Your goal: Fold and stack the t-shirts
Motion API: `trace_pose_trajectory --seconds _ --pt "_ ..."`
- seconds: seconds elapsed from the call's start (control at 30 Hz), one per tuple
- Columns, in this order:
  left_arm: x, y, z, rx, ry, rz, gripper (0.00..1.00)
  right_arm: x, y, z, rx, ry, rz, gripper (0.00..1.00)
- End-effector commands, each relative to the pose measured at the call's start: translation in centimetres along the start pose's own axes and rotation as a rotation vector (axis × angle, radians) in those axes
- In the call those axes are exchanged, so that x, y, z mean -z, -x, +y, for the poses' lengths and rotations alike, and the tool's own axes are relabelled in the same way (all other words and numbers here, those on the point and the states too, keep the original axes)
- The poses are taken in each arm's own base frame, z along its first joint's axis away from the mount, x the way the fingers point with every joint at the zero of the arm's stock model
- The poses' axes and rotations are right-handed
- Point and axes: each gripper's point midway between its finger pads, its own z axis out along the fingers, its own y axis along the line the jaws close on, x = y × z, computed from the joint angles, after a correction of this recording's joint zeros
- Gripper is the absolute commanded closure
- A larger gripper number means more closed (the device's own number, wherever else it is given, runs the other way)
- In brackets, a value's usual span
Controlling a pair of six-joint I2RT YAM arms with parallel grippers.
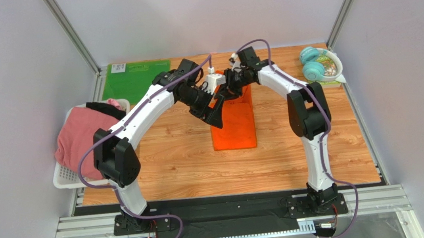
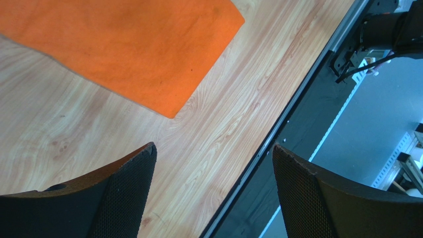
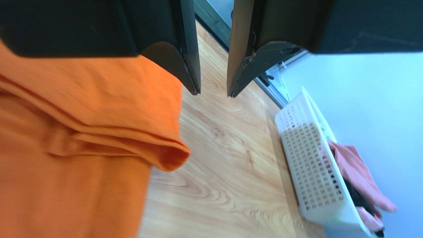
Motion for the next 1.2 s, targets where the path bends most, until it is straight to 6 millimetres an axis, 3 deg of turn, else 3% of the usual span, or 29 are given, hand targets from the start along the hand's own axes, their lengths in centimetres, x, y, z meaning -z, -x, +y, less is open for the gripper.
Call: trace_pose_trajectory --seconds 0.0,0.23,0.37,0.5,0.63,0.77,0.8,0.87,0.97,1.17 --pt "2.1 2.0 -0.7 -0.056 0.011 -0.081 0.08 -4.8 -2.3 -1.0 -0.045 0.059 0.112 0.68" --pt "2.2 2.1 -0.7 -0.049 0.008 -0.075 0.08 -7.6 -2.6 -6.0 -0.122 -0.013 0.158 0.69" --pt "2.2 2.4 -1.2 -0.038 -0.023 -0.078 0.08 -8.1 -2.7 -7.2 -0.137 -0.022 0.167 0.68" --pt "1.8 2.4 -1.9 -0.043 -0.052 -0.071 0.09 -7.1 -2.5 -5.2 -0.094 0.027 0.18 0.66" --pt "1.3 2.2 -2.2 -0.064 -0.064 -0.055 0.09 -2.8 -1.6 -0.5 0.007 0.124 0.137 0.6" --pt "0.8 1.7 -1.9 -0.071 -0.068 -0.038 0.09 1.2 -1.5 1.0 0.031 0.172 0.088 0.58" --pt "0.5 1.4 -1.9 -0.068 -0.074 -0.028 0.09 1.5 -2.1 -0.2 0.001 0.16 0.09 0.58" --pt "0.1 1.1 -1.7 -0.069 -0.073 -0.017 0.09 2.6 -2.3 -0.4 0.007 0.165 0.066 0.58" --pt "-0.6 0.7 -1.4 -0.053 -0.084 0.0 0.09 3.0 -2.4 -3.2 -0.046 0.121 0.042 0.59" --pt "-2.9 0.1 -1.3 -0.04 -0.112 0.051 0.1 1.5 -1.5 -8.2 -0.16 0.07 0.054 0.63"
